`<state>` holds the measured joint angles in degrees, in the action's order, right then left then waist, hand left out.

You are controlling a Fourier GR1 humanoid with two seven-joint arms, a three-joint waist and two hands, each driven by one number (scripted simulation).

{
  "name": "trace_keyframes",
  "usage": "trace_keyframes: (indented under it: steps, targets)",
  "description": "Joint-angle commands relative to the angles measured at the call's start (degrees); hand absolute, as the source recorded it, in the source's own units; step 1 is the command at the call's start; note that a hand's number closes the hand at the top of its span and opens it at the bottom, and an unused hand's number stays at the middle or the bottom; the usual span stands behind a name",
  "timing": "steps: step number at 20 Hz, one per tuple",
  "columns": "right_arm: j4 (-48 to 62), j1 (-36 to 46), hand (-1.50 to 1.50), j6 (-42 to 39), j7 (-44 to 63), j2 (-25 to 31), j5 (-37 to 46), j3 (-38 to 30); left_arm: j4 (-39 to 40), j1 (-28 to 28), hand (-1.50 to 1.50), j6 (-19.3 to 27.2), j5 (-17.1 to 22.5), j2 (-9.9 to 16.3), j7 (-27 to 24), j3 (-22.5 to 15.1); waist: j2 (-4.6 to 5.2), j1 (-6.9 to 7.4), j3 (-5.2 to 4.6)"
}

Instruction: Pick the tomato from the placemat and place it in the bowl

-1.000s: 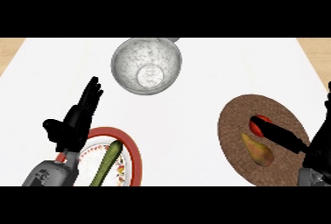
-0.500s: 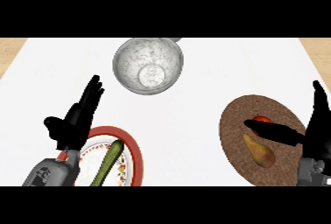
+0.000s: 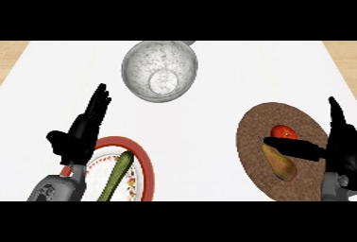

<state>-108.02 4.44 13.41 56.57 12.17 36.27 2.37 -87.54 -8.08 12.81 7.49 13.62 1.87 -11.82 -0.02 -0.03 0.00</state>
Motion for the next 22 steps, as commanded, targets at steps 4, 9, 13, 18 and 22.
trace_keyframes:
  steps: [4, 9, 13, 18, 22]
  targets:
    - [-5.14, -4.65, -1.5, 1.99, -4.26, -4.48, -0.59, 0.93, 2.4, -3.09, 0.0, -0.56, -2.4, -3.08, 1.58, 1.93, 0.0, -0.23, 0.0]
    - [-1.64, -3.29, -1.5, 4.0, -8.86, -6.02, -2.33, -1.79, 4.08, -3.77, 0.0, -0.63, -5.02, -5.57, -0.22, 2.02, 0.05, -0.11, 0.0]
    - [-8.29, -9.9, -1.5, 4.72, -9.15, -8.94, -1.86, 0.92, -0.44, -2.47, 0.0, -1.99, -4.73, -4.9, 4.38, 2.79, -0.03, -0.25, 0.0]
    - [-0.08, -3.41, -1.5, 2.7, -12.66, -6.9, -8.09, -5.81, -2.36, 0.41, 0.0, -2.6, -7.32, -6.75, 3.65, 2.78, 0.0, 0.02, 0.0]
    - [3.91, -3.31, -1.5, 6.32, -15.44, -10.24, -7.14, -4.16, 2.6, -2.95, 0.0, -4.74, -6.32, -6.78, 2.87, 6.07, 0.04, -0.05, 0.0]
